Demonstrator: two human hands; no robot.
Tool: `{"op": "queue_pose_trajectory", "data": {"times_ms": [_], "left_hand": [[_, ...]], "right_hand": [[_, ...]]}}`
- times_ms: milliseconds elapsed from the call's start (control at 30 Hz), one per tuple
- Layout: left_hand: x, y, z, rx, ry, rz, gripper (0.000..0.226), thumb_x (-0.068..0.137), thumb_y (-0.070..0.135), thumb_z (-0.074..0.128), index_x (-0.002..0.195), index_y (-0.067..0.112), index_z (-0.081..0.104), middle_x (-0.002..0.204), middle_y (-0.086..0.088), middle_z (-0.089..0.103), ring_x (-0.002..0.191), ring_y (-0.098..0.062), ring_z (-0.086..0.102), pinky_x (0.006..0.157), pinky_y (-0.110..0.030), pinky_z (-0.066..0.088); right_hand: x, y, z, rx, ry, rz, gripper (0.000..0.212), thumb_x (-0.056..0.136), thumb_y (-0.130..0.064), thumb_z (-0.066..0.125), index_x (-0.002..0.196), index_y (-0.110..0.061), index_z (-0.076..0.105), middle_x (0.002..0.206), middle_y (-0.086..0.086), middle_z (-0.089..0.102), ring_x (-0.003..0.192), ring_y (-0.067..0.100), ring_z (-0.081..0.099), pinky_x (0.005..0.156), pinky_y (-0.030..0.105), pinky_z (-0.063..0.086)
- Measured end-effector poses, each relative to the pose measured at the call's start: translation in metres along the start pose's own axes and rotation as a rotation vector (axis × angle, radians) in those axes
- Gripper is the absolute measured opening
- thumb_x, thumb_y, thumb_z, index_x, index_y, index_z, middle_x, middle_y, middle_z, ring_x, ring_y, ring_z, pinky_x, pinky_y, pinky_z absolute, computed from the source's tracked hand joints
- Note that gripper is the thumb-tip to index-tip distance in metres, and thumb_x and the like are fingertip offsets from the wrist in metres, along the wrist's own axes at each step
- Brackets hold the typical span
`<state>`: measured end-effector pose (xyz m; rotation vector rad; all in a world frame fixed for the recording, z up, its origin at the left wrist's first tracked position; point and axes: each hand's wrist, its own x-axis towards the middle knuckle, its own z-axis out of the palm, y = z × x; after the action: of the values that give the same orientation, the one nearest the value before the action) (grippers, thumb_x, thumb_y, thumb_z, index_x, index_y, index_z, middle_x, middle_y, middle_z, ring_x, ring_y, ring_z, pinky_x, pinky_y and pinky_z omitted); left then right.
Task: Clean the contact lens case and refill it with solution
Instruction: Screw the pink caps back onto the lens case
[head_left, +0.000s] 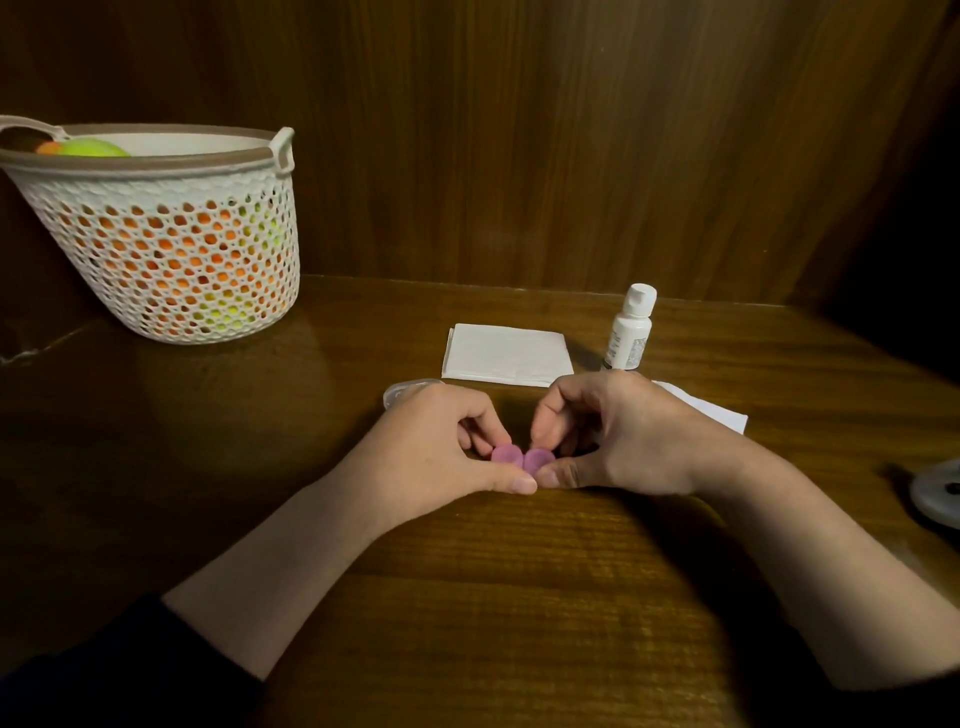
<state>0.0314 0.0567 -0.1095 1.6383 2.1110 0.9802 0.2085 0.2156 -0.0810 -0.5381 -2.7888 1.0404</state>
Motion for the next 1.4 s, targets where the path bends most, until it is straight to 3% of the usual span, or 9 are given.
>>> {"op": "queue_pose_trajectory", "data": {"times_ms": [133,233,400,533,700,967,1200,1400], "left_hand": [[-0.003,0.003,-0.006,0.062,0.018,-0.001,0.05,0.067,0.068,0.088,0.108,0.04,0.079,0.089,0.023,0.072,0.088,0.005,0.066,0.074,-0.015,0.049],[-0.004,0.001,-0.011,0.036,0.038,0.014,0.054,0.073,0.068,0.084,0.121,0.044,0.074,0.098,0.025,0.073,0.094,0.009,0.066,0.07,-0.01,0.05],[-0.006,-0.003,-0.009,0.073,-0.012,0.143,0.03,0.087,0.047,0.083,0.117,0.046,0.079,0.102,0.029,0.074,0.1,0.008,0.066,0.082,-0.018,0.04],[-0.002,-0.005,-0.004,0.072,-0.035,0.13,0.025,0.09,0.037,0.083,0.114,0.047,0.08,0.102,0.027,0.073,0.099,0.008,0.065,0.075,-0.011,0.043],[0.0,-0.005,0.0,0.065,0.035,0.093,0.021,0.082,0.041,0.089,0.102,0.043,0.084,0.087,0.026,0.071,0.093,0.009,0.064,0.066,-0.008,0.045],[-0.001,0.003,0.0,0.067,0.056,0.051,0.018,0.077,0.049,0.09,0.092,0.041,0.084,0.08,0.023,0.071,0.088,0.008,0.064,0.093,-0.042,0.053],[0.001,0.006,0.001,0.097,0.038,0.011,0.018,0.077,0.049,0.091,0.089,0.038,0.084,0.078,0.021,0.073,0.087,0.013,0.065,0.07,-0.018,0.051],[0.002,0.006,0.0,0.104,0.04,0.006,0.028,0.069,0.058,0.091,0.084,0.038,0.081,0.076,0.02,0.073,0.085,0.013,0.066,0.078,-0.026,0.057]], "right_hand": [[-0.001,0.0,0.0,0.017,0.008,-0.012,0.03,0.079,-0.027,0.095,0.099,-0.035,0.073,0.093,-0.02,0.079,0.09,-0.001,0.074,0.071,0.01,0.055],[0.0,0.001,0.0,0.015,0.005,-0.011,0.03,0.079,-0.026,0.095,0.098,-0.035,0.073,0.093,-0.02,0.079,0.089,-0.002,0.073,0.07,0.011,0.055],[0.0,0.0,0.0,0.04,0.002,-0.014,0.029,0.079,-0.025,0.095,0.097,-0.033,0.074,0.092,-0.017,0.08,0.087,0.0,0.074,0.071,0.014,0.056],[-0.001,-0.001,0.0,0.029,0.006,-0.021,0.029,0.079,-0.025,0.096,0.097,-0.031,0.074,0.092,-0.017,0.08,0.086,0.001,0.075,0.072,0.016,0.057],[0.0,-0.001,0.0,0.019,0.001,-0.022,0.029,0.079,-0.025,0.095,0.098,-0.032,0.074,0.092,-0.017,0.08,0.086,0.0,0.074,0.072,0.015,0.057],[-0.001,0.0,0.0,0.012,0.001,-0.025,0.029,0.079,-0.025,0.095,0.098,-0.032,0.074,0.092,-0.018,0.08,0.086,0.0,0.074,0.071,0.014,0.056],[0.0,0.001,0.0,0.026,0.0,-0.017,0.029,0.079,-0.024,0.096,0.097,-0.031,0.075,0.092,-0.017,0.08,0.086,0.0,0.075,0.072,0.013,0.056],[0.0,-0.001,-0.001,0.025,-0.008,-0.001,0.029,0.079,-0.025,0.095,0.098,-0.032,0.075,0.094,-0.017,0.08,0.088,0.0,0.075,0.072,0.013,0.057]]}}
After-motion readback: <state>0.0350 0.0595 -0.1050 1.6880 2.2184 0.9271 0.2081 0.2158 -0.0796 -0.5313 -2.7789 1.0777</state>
